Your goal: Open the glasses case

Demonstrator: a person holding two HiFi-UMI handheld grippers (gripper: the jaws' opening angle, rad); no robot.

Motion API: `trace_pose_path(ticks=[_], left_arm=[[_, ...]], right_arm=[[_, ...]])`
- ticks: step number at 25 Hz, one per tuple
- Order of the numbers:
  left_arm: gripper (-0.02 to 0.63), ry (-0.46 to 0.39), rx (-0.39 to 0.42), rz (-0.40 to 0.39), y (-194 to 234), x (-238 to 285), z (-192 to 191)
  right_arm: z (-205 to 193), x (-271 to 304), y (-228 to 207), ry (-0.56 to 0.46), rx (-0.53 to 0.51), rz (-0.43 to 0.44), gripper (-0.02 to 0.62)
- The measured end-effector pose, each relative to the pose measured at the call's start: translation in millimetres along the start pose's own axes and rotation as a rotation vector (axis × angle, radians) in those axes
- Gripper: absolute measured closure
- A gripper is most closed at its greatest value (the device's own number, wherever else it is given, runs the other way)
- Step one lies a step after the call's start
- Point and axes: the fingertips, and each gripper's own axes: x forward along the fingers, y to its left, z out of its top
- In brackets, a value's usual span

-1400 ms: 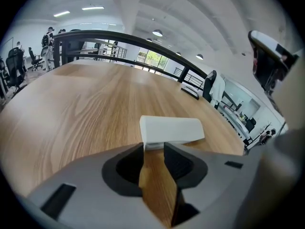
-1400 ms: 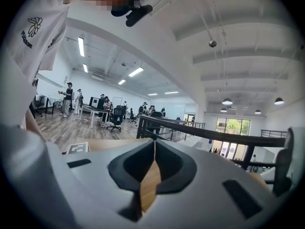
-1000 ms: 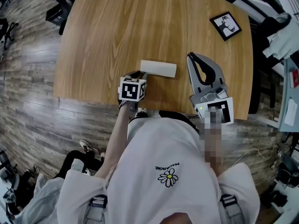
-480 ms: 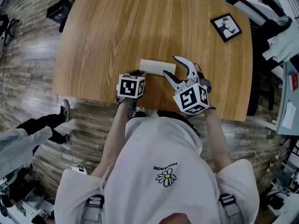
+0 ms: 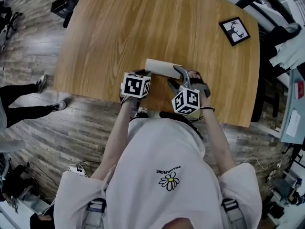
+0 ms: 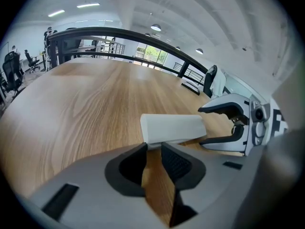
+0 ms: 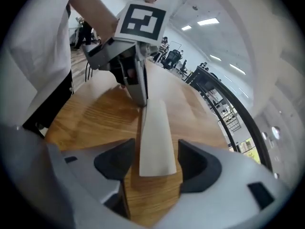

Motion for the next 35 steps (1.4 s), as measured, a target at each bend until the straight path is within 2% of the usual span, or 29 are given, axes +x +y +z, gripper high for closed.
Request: trace_pose_path(ticks=[4,6,9,13,24,32,35], left_arm=[[0.497,-0.003,-0.021,-0.016,-0.1,0.9,-0.4],[0.497,-0.002,-0.019,-0.018,-0.3,0.5,0.6],[0.497,0.003,-0.017,-0.012,0.3,-0.9,0.4],[0.497,0.017,-0.027,-0.006,1.5,-0.8,-3.5],[0.498,0.018,-0.026,-0.015,0.4,0.1,-4.0],[0.499,0.017,-0.023,-0.017,0.0,-0.7,-2.7],[0.499,0.017,-0.022,-0.017,-0.5,-0.8,-3.0]], right_arm=[[-7.7,7.1,2.7,0.053,-0.095,-0.041,0.328],[-9.6,7.9,0.0,0.07,-0.095,-0.069,0.33],[-11.3,9.1,-0.7,0.089,-0.081,-0.083,0.383],[-11.9,9.3,0.2,0.096,-0.061,-0.07,0.39],[-11.9,6.8,-1.5,0.133,0.02,0.14,0.399],[-7.0,1.4,-15.3,0.15,0.145,0.306,0.407],[-3.2,-4.0,-20.1,0.157,0.183,0.34,0.451]])
